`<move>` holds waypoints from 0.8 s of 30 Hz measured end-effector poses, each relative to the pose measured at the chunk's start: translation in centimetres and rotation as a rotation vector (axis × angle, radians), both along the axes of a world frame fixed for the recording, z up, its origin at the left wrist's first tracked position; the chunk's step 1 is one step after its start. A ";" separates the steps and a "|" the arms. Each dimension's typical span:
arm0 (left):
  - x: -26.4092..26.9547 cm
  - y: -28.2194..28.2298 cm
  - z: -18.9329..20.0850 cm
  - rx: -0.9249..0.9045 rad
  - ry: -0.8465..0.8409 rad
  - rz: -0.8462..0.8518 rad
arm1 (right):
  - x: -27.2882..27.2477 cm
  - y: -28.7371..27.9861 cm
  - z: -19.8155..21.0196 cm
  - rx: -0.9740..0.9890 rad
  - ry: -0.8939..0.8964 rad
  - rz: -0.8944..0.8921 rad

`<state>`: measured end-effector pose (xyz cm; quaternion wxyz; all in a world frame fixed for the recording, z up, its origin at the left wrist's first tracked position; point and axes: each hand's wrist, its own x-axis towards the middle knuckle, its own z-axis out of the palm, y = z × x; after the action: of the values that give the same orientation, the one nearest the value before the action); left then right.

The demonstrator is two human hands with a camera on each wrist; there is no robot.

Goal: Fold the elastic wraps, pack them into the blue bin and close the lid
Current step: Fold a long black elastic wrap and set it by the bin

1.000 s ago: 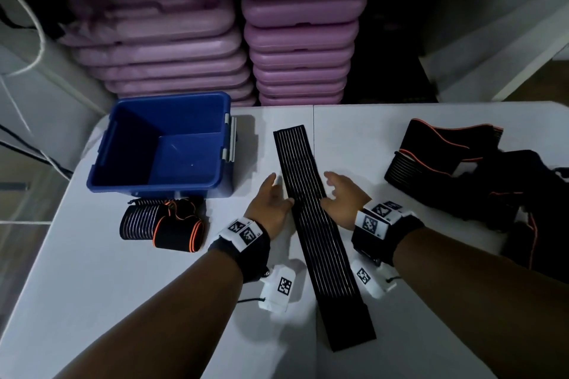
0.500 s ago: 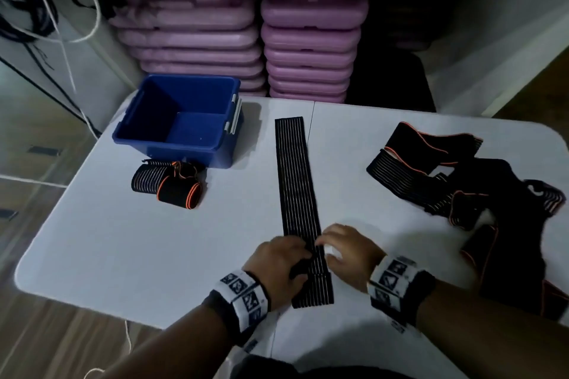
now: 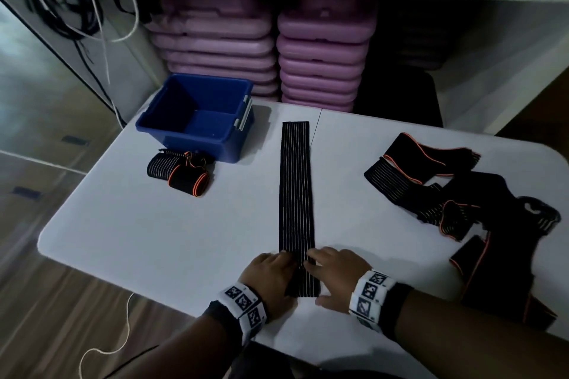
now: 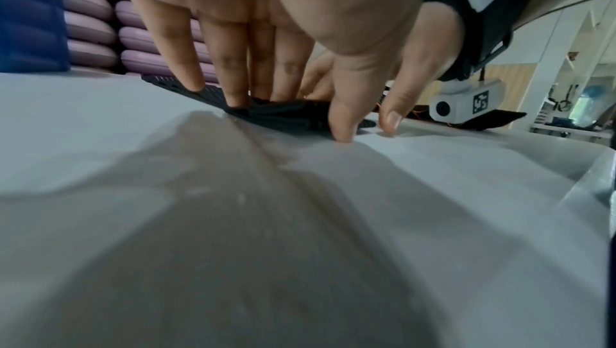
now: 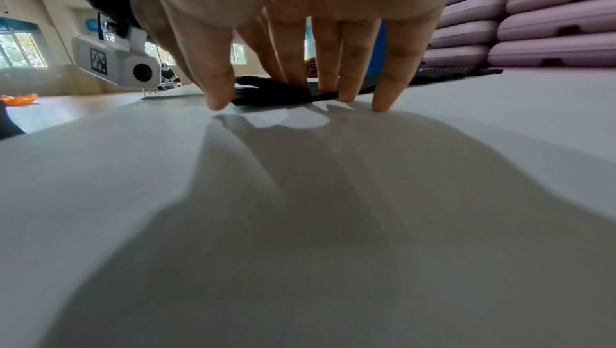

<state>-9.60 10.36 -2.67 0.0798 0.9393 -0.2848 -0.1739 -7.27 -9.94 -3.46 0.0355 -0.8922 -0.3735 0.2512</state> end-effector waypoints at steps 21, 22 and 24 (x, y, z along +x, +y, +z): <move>6.8 0.2 0.7 -0.118 0.206 0.211 | 4.2 1.1 -1.6 0.288 0.339 -0.619; 7.4 0.5 0.4 -0.097 0.178 0.162 | 4.3 1.1 -1.5 0.285 0.336 -0.630; 8.3 0.9 -0.1 -0.054 0.135 0.091 | 4.2 1.2 -1.5 0.306 0.292 -0.668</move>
<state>-1.32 11.31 -2.74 0.1320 0.9350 -0.2402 -0.2251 -3.05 -8.72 -4.95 0.3006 -0.9039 -0.0868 0.2917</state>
